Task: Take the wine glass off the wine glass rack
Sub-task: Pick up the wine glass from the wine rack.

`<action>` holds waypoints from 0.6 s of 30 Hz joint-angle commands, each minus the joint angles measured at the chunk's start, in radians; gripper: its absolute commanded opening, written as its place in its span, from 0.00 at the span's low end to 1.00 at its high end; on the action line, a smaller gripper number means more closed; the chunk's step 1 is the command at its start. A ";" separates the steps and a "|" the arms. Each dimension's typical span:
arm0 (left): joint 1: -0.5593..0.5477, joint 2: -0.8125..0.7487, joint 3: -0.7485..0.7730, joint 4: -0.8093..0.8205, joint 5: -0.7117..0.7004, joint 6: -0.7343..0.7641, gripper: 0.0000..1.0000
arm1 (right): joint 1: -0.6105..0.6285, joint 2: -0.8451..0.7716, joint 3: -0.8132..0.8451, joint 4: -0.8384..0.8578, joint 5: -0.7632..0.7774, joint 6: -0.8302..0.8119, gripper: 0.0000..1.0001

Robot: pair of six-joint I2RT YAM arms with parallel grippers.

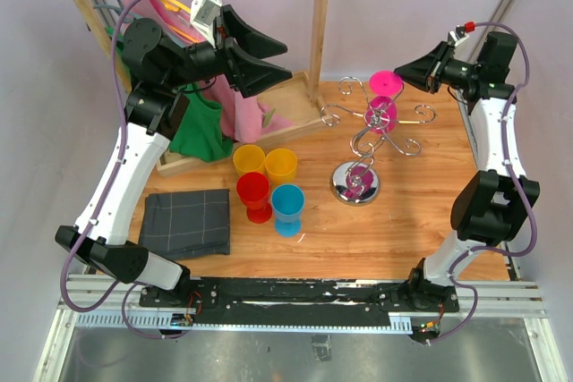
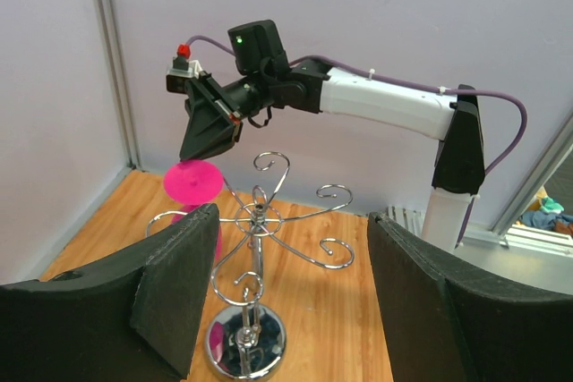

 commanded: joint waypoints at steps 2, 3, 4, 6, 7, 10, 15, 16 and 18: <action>-0.009 -0.014 0.005 0.007 0.008 0.002 0.72 | 0.016 -0.004 -0.016 -0.033 -0.027 -0.049 0.20; -0.009 -0.014 0.004 0.007 0.007 0.002 0.72 | 0.016 -0.004 -0.016 -0.038 -0.027 -0.054 0.20; -0.008 -0.015 0.005 0.006 0.007 0.002 0.72 | 0.017 -0.004 -0.016 -0.042 -0.027 -0.057 0.20; -0.009 -0.015 0.005 0.005 0.008 0.004 0.72 | 0.016 -0.005 -0.016 -0.043 -0.027 -0.060 0.17; -0.009 -0.016 0.005 0.005 0.007 0.004 0.72 | 0.017 -0.005 -0.015 -0.043 -0.027 -0.060 0.16; -0.008 -0.016 0.004 0.003 0.006 0.004 0.72 | 0.017 -0.004 -0.012 -0.044 -0.028 -0.061 0.13; -0.008 -0.017 0.003 0.003 0.006 0.005 0.72 | 0.017 -0.006 -0.012 -0.044 -0.033 -0.064 0.04; -0.008 -0.017 0.004 0.003 0.006 0.006 0.72 | 0.017 -0.006 -0.012 -0.044 -0.031 -0.063 0.02; -0.009 -0.016 0.003 0.003 0.006 0.006 0.72 | 0.016 -0.006 -0.008 -0.044 -0.029 -0.062 0.01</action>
